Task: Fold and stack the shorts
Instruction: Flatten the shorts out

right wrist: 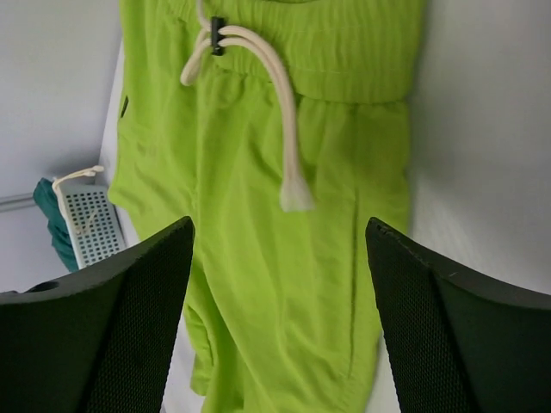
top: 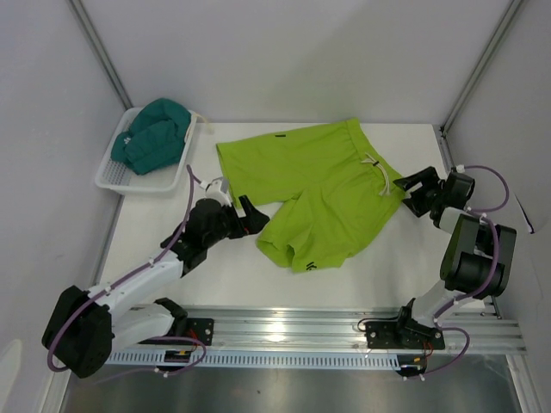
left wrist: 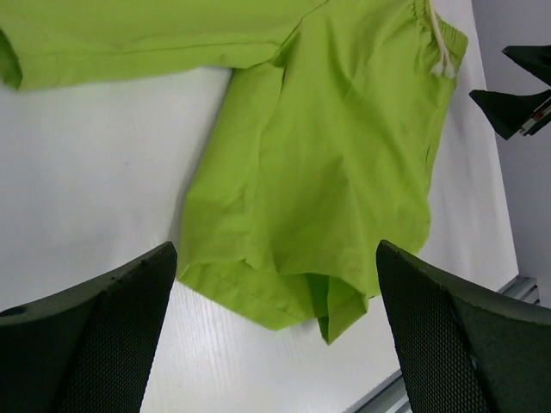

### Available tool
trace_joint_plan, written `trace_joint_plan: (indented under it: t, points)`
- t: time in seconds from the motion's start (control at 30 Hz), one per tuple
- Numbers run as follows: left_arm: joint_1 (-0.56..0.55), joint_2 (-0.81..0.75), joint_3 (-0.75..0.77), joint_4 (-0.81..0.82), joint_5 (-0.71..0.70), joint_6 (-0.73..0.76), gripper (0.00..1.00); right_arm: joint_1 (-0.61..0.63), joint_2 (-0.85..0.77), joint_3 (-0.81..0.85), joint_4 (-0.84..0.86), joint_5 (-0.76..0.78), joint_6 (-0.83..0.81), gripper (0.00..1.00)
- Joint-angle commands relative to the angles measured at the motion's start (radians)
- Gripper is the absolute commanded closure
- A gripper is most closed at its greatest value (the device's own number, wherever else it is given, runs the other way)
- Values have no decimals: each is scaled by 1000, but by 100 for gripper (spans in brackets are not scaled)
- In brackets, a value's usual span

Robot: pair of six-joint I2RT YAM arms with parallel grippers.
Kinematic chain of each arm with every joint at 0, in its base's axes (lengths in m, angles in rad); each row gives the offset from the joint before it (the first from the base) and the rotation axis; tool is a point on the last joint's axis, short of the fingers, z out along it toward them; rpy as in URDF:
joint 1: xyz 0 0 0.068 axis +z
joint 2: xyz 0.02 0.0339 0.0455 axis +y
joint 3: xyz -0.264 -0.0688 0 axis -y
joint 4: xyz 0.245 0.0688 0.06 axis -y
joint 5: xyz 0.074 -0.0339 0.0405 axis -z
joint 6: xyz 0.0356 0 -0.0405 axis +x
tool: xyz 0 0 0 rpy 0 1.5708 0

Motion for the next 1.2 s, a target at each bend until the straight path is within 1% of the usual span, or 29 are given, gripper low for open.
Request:
trace_joint_plan:
  t: [0.0, 0.03, 0.13, 0.2, 0.3, 0.43, 0.47, 0.53, 0.57, 0.6, 0.7, 0.73, 0.77, 0.8, 0.87, 0.93, 0.97, 1.0, 1.03, 1.07, 1.13, 1.17]
  points:
    - [-34, -91, -58, 9, -42, -32, 1, -33, -59, -45, 41, 29, -58, 19]
    - [-43, -106, -95, 11, -44, -38, 1, -36, -59, -67, 53, 49, -61, 19]
    - [-61, -138, -118, 16, -42, -46, 1, -41, -52, -90, 91, 89, -70, 20]
    - [-75, -135, -120, 16, -42, -46, 1, -42, -44, -108, 130, 104, -60, 21]
    - [-98, -118, -117, 20, -83, -46, 1, -42, -4, -98, 173, 115, -46, 23]
    - [-130, -95, -116, 46, -96, -48, 1, -42, 86, -52, 216, 86, -24, 26]
    - [-135, -89, -115, 54, -96, -39, 1, -42, 105, -33, 214, 78, -20, 29]
    - [-144, -65, -106, 65, -99, -19, 1, -41, 143, 24, 193, 64, -15, 31]
    - [-146, -54, -97, 60, -103, 12, 1, -41, 186, 46, 182, 52, -17, 34]
    - [-146, -27, -78, 34, -116, 33, 1, -41, 207, 82, 164, 31, -17, 35]
    - [-146, 20, -15, -38, -133, 96, 1, -42, 270, 102, 157, 9, -1, 36]
    - [-146, 44, 8, -56, -124, 100, 1, -44, 286, 116, 157, -11, 5, 39]
    - [-146, 53, 8, -53, -111, 95, 1, -44, 301, 125, 157, -20, 16, 46]
    - [-146, 63, 3, -46, -93, 84, 1, -44, 327, 130, 168, -40, 20, 51]
    - [-146, 84, -20, 18, -35, 32, 1, -45, 340, 123, 193, -52, 39, 60]
    - [-147, 104, -61, 97, -5, -14, 1, -47, 338, 113, 219, -55, 43, 66]
    - [-147, 128, -69, 124, 13, -58, 1, -48, 333, 102, 226, -57, 45, 73]
    - [-147, 144, -83, 172, 25, -80, 1, -48, 332, 97, 237, -57, 49, 76]
    - [-150, 156, -93, 186, 33, -98, 1, -48, 333, 96, 242, -60, 51, 80]
    - [-153, 170, -95, 201, 36, -138, 1, -48, 335, 94, 245, -63, 52, 90]
    - [-167, 195, -103, 229, 33, -178, 1, -47, 346, 96, 259, -77, 60, 98]
    - [-173, 201, -103, 232, 22, -187, 1, -47, 349, 94, 263, -80, 63, 100]
